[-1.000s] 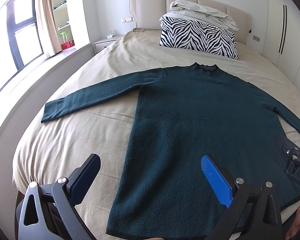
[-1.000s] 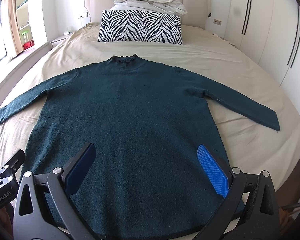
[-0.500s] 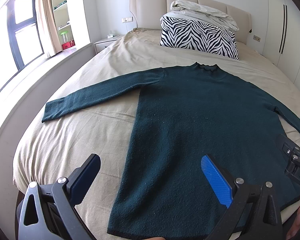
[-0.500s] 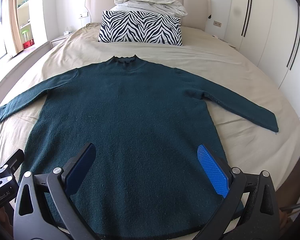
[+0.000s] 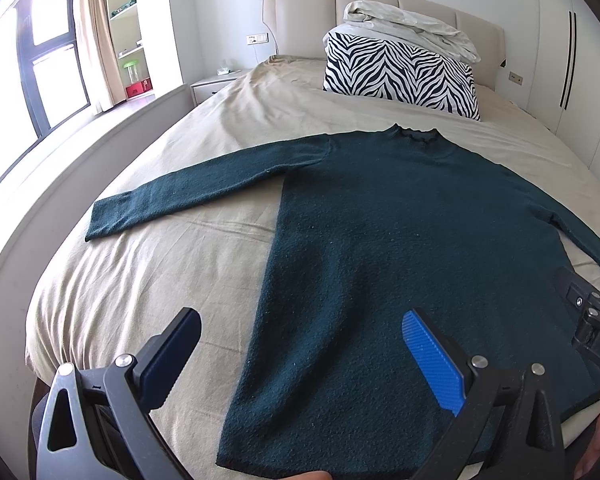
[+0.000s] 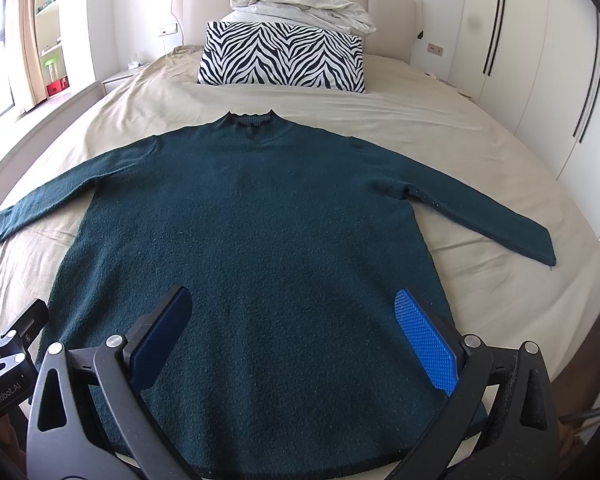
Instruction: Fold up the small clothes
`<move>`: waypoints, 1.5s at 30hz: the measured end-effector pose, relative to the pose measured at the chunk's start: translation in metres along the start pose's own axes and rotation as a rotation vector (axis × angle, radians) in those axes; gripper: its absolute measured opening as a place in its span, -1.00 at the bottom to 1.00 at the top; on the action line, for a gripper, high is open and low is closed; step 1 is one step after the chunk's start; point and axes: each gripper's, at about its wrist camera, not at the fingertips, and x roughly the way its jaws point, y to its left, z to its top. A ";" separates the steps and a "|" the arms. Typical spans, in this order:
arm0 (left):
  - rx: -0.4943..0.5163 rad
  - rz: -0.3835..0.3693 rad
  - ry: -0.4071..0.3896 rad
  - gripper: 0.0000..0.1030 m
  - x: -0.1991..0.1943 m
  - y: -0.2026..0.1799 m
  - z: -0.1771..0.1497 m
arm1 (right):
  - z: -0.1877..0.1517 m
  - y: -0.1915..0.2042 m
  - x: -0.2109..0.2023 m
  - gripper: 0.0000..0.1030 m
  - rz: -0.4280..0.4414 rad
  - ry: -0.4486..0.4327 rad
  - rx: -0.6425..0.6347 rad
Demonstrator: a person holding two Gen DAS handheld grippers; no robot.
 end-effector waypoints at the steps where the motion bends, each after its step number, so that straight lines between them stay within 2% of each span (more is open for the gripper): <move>1: -0.001 0.001 0.001 1.00 0.000 0.001 0.000 | 0.000 0.000 0.000 1.00 0.000 0.000 -0.001; 34: -0.028 -0.014 0.045 1.00 0.022 0.005 -0.001 | 0.001 0.011 0.019 1.00 0.007 0.033 -0.021; 40: -0.005 -0.051 0.032 1.00 0.029 -0.013 0.008 | 0.005 -0.012 0.028 1.00 0.035 0.023 0.040; 45: 0.028 -0.099 0.042 1.00 0.041 -0.040 0.032 | 0.015 -0.075 0.040 1.00 0.017 -0.008 0.161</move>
